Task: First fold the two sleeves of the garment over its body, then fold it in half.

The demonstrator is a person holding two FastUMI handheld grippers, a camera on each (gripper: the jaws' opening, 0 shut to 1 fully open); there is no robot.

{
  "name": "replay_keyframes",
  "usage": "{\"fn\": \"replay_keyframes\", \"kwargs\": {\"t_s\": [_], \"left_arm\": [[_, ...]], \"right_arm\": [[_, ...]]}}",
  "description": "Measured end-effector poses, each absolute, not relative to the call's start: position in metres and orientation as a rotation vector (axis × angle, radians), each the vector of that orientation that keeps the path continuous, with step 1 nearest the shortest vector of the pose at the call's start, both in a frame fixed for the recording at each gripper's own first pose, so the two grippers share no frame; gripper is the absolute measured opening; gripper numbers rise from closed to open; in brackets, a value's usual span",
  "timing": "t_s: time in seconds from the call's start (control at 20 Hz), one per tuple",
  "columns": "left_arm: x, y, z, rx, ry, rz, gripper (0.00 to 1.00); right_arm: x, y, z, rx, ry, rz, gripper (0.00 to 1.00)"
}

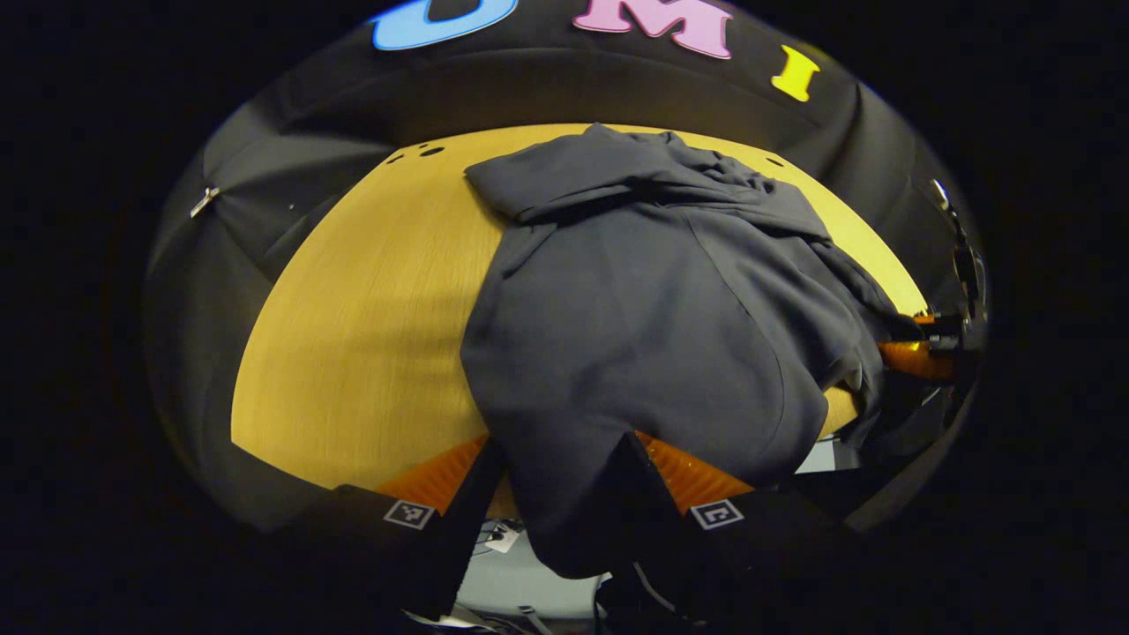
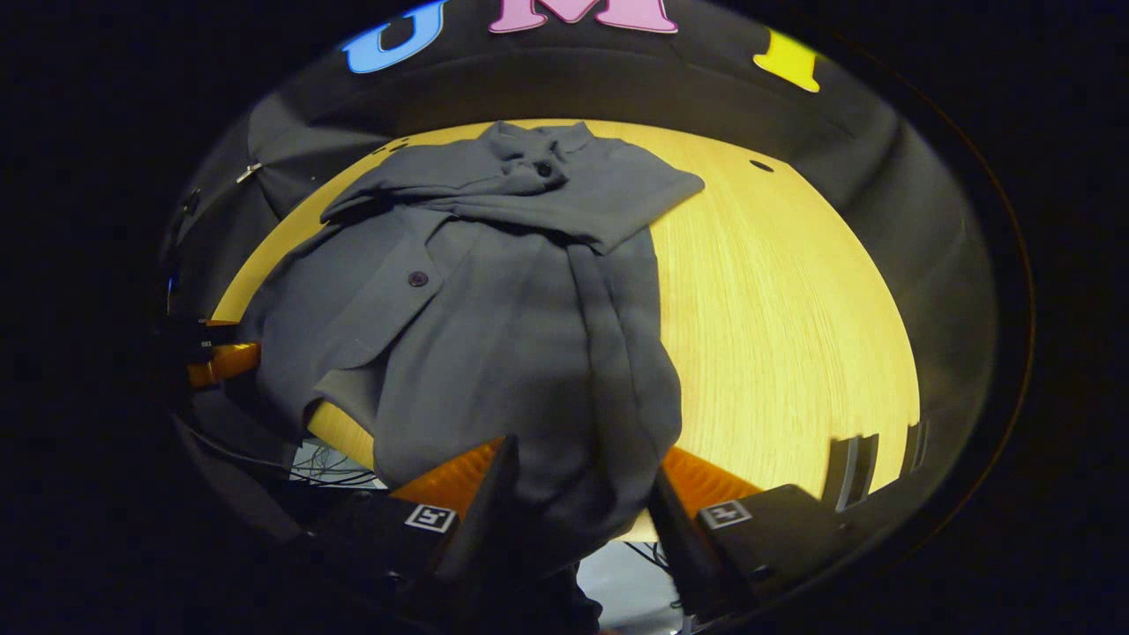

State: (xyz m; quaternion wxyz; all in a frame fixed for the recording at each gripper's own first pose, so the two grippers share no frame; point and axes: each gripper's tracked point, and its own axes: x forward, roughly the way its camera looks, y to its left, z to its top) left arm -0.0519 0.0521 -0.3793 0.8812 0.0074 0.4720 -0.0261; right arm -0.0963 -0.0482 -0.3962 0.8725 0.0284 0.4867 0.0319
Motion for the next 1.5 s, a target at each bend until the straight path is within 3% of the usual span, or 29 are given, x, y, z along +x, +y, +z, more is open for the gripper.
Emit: {"fn": "replay_keyframes", "kwargs": {"t_s": [0.05,0.2,0.25,0.6,0.9,1.0,1.5], "left_arm": [[-0.046,0.048,-0.378,0.019,0.972,-0.073,0.87],[-0.030,0.036,-0.374,-0.001,0.988,-0.109,0.08],[-0.029,0.037,-0.372,-0.027,1.004,-0.114,0.08],[0.025,0.046,-0.291,-0.152,0.825,-0.099,0.06],[0.083,0.048,-0.222,-0.208,0.668,-0.107,0.02],[0.103,0.053,-0.204,-0.212,0.624,-0.106,0.06],[0.231,0.066,-0.173,-0.166,0.505,-0.094,0.05]], "right_arm": [[-0.094,-0.042,-0.399,0.075,1.010,0.091,0.74],[-0.086,-0.037,-0.397,0.144,1.029,0.123,0.08],[-0.084,-0.038,-0.397,0.149,1.037,0.127,0.05],[-0.040,-0.055,-0.325,0.276,0.851,0.104,0.05],[0.029,-0.083,-0.257,0.313,0.674,0.081,0.05],[0.055,-0.088,-0.240,0.311,0.623,0.078,0.05],[0.182,-0.105,-0.212,0.271,0.511,0.076,0.05]]}}
